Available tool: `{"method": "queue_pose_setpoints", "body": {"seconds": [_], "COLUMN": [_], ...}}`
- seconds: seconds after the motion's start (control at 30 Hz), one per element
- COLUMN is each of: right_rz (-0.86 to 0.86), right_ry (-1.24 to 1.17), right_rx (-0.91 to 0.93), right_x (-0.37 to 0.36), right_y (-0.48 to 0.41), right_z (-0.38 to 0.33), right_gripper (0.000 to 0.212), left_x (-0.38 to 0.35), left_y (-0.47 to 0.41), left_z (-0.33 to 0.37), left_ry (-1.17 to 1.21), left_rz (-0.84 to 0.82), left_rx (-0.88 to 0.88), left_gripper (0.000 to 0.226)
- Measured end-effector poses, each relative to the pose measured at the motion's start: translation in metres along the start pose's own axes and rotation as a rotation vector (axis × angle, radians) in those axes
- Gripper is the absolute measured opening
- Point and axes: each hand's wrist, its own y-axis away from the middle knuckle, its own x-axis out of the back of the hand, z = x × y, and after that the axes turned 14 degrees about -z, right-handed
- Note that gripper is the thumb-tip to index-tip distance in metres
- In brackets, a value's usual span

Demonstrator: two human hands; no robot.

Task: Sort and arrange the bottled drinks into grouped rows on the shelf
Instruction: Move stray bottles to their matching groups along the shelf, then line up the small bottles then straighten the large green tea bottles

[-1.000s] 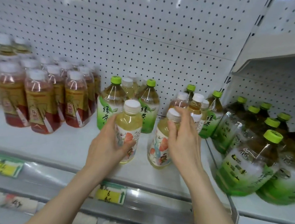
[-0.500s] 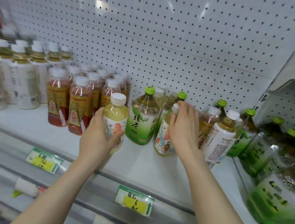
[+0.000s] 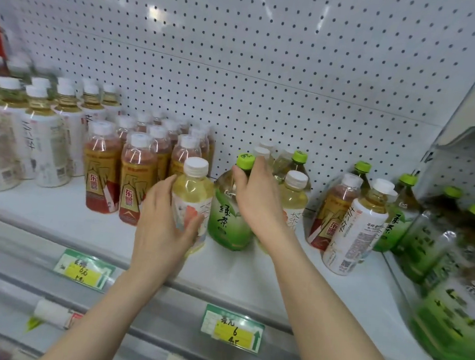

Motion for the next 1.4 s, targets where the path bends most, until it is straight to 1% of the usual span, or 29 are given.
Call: {"method": "queue_pose_setpoints", "body": {"seconds": [0.07,0.1,0.13,0.17,0.2,0.27,0.33,0.43,0.53,0.6,0.67,0.7,0.77,0.9,0.97,1.0,1.03,1.07,1.1,1.13,1.17,1.23,1.3,1.37,1.4], "right_rz": [0.023,0.029,0.038,0.047,0.053,0.068,0.084,0.100,0.119,0.137,0.157,0.163,0.174,0.192,0.255,0.337,0.430,0.496,0.497,0.435,0.337,0.163,0.049,-0.003,-0.004], "right_ry": [-0.012,-0.010,-0.001,0.014,0.034,0.071,0.083,0.125,0.154,0.163,0.170,0.176,0.180,0.162,0.227,0.313,0.383,0.414,0.407,0.367,0.315,0.194,0.045,-0.051,-0.047], "right_rx": [0.044,0.054,0.059,0.061,0.056,0.022,-0.030,-0.118,-0.201,-0.241,-0.264,-0.272,-0.292,-0.382,-0.447,-0.435,-0.364,-0.251,-0.150,-0.089,-0.087,-0.200,-0.356,-0.433,-0.436], "right_x": [0.008,0.014,0.021,0.028,0.035,0.049,0.064,0.086,0.104,0.112,0.117,0.118,0.120,0.124,0.121,0.116,0.108,0.099,0.089,0.080,0.072,0.059,0.051,0.046,0.044], "right_y": [0.022,0.032,0.043,0.053,0.062,0.077,0.090,0.104,0.114,0.117,0.118,0.117,0.115,0.108,0.104,0.101,0.096,0.086,0.071,0.052,0.029,-0.014,-0.040,-0.049,-0.049], "right_z": [0.004,0.007,0.010,0.014,0.018,0.029,0.042,0.063,0.079,0.086,0.091,0.093,0.095,0.097,0.093,0.089,0.079,0.067,0.056,0.049,0.044,0.047,0.061,0.072,0.074], "right_gripper": [0.030,0.025,0.020,0.019,0.020,0.023,0.022,0.022,0.025,0.026,0.028,0.028,0.030,0.032,0.034,0.039,0.049,0.060,0.067,0.071,0.072,0.071,0.073,0.075,0.075], "left_x": [0.001,0.000,-0.005,-0.011,-0.019,-0.037,-0.051,-0.070,-0.088,-0.097,-0.101,-0.100,-0.095,-0.074,-0.062,-0.057,-0.053,-0.051,-0.050,-0.050,-0.050,-0.050,-0.050,-0.050,-0.050], "left_y": [0.001,0.001,0.001,0.002,0.002,0.001,-0.008,-0.036,-0.063,-0.071,-0.073,-0.071,-0.065,-0.047,-0.040,-0.037,-0.036,-0.036,-0.037,-0.037,-0.037,-0.036,-0.035,-0.035,-0.036], "left_z": [0.012,0.019,0.027,0.036,0.046,0.062,0.074,0.084,0.096,0.103,0.106,0.105,0.100,0.082,0.074,0.071,0.069,0.069,0.070,0.071,0.072,0.073,0.072,0.071,0.071], "left_ry": [-0.065,-0.083,-0.073,-0.034,0.018,0.089,0.120,0.184,0.144,0.170,0.199,0.212,0.199,0.074,0.009,-0.011,-0.026,-0.036,-0.044,-0.049,-0.052,-0.058,-0.070,-0.079,-0.079], "left_rz": [0.171,0.228,0.232,0.180,0.092,-0.084,-0.198,-0.298,-0.429,-0.479,-0.462,-0.454,-0.431,-0.337,-0.292,-0.274,-0.264,-0.261,-0.262,-0.265,-0.267,-0.267,-0.268,-0.271,-0.273], "left_rx": [-0.133,-0.211,-0.285,-0.337,-0.360,-0.352,-0.311,-0.230,-0.156,-0.118,-0.106,-0.104,-0.093,-0.061,-0.053,-0.054,-0.058,-0.062,-0.063,-0.060,-0.055,-0.050,-0.053,-0.056,-0.057], "left_gripper": [0.062,0.058,0.056,0.055,0.055,0.055,0.052,0.051,0.059,0.052,0.043,0.043,0.049,0.054,0.055,0.055,0.056,0.056,0.056,0.057,0.057,0.056,0.056,0.056,0.057]}}
